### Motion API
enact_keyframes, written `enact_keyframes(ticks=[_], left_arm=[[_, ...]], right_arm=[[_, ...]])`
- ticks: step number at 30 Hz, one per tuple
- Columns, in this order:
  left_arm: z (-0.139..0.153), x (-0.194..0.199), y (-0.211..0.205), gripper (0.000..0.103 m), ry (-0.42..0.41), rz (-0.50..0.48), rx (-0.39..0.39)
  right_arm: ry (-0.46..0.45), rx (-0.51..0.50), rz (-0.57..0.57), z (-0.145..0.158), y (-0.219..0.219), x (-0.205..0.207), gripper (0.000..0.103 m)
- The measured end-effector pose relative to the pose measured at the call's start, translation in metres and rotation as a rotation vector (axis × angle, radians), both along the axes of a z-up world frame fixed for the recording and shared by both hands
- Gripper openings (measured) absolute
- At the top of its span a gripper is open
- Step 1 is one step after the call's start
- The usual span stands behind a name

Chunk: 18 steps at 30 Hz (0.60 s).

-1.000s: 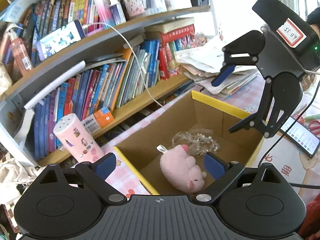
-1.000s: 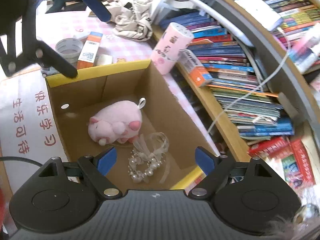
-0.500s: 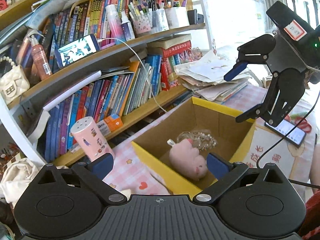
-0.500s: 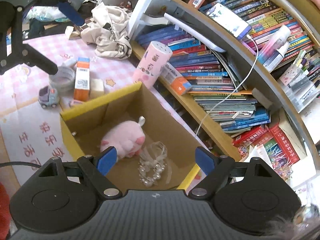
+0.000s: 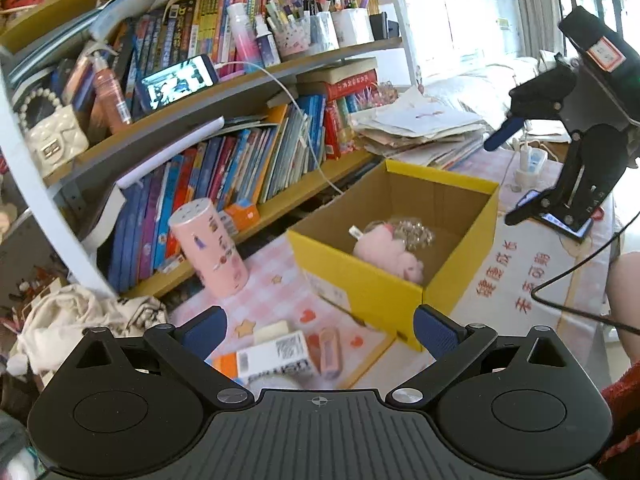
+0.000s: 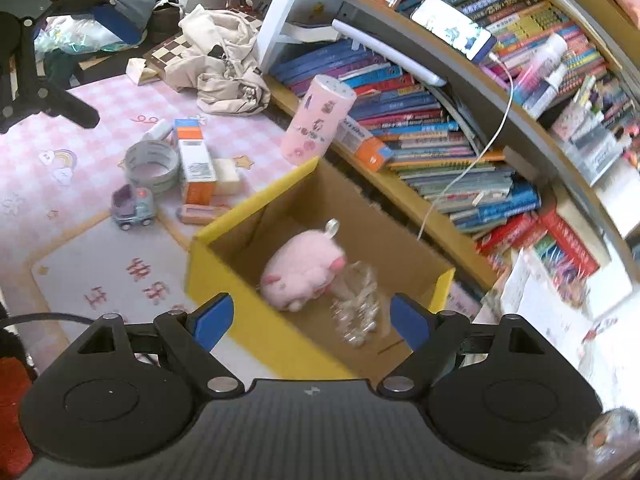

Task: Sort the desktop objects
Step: 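Raise both grippers out of the yellow box and back away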

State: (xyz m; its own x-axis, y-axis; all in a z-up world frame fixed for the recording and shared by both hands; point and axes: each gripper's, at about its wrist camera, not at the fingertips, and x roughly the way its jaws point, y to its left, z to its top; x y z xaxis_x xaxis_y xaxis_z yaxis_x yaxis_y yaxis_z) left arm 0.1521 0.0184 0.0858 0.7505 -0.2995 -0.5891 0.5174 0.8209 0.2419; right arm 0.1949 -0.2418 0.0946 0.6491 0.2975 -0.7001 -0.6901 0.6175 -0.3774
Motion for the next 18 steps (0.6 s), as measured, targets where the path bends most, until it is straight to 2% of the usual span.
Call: enact_keyframes(ticks=[9, 18], left_arm=[[-0.015, -0.026, 0.035, 0.101, 0.041, 0.031, -0.044], [-0.043, -0.043, 0.071, 0.101, 0.12, 0.168, -0.134]], right_arm=[[0.105, 0.047, -0.057, -0.025, 0.026, -0.046, 0.085], [0.234, 0.173, -0.112, -0.058, 0.063, -0.069, 0.085]])
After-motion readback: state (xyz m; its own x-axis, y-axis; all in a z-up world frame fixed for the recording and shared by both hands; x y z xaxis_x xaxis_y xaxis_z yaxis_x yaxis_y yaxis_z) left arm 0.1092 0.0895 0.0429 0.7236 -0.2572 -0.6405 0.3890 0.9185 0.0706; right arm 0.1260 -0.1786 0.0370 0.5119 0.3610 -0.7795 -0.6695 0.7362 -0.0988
